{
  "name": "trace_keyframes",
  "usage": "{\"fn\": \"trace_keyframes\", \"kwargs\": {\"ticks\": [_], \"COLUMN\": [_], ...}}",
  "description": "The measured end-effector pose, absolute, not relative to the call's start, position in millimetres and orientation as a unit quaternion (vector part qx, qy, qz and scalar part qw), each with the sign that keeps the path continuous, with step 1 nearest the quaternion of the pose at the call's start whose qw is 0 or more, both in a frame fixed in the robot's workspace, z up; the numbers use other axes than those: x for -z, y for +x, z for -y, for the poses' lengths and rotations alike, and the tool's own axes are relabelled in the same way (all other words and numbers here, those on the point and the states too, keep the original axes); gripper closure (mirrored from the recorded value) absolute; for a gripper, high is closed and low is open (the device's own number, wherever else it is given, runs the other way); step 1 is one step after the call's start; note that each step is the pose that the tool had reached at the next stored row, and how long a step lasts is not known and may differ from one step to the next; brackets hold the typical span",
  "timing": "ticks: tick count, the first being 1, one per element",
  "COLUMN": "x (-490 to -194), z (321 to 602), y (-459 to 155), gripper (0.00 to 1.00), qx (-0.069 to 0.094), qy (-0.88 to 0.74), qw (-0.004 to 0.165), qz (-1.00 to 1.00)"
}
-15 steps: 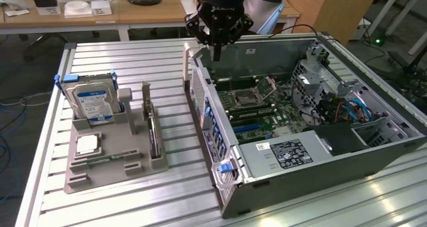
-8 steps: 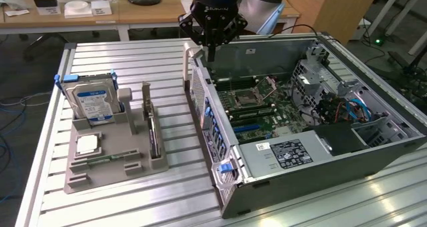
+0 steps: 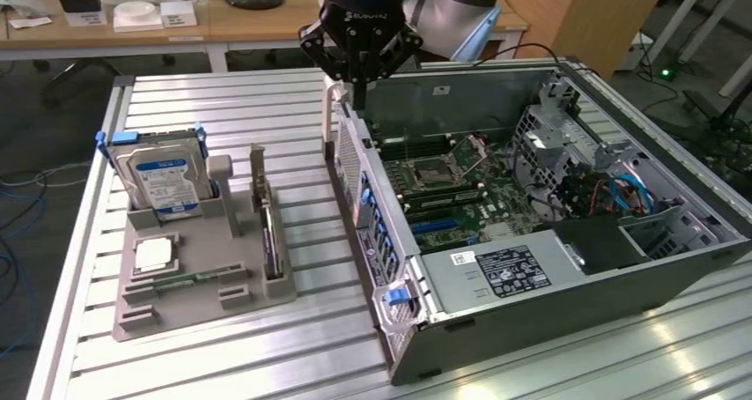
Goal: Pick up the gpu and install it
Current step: 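Reach for the gpu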
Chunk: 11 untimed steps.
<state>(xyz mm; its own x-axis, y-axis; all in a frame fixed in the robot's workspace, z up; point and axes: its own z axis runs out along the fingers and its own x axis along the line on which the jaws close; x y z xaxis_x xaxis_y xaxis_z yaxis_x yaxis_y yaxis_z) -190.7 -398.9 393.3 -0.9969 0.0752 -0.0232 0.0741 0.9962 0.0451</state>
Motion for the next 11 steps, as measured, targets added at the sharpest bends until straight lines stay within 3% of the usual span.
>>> {"fn": "trace_keyframes", "kwargs": {"ticks": [11], "x": [-393.3], "z": [398.8], "y": [-210.9], "gripper": [0.89], "qx": [-0.022], "qy": [0.037], "qw": [0.012], "qz": [-0.999]}}
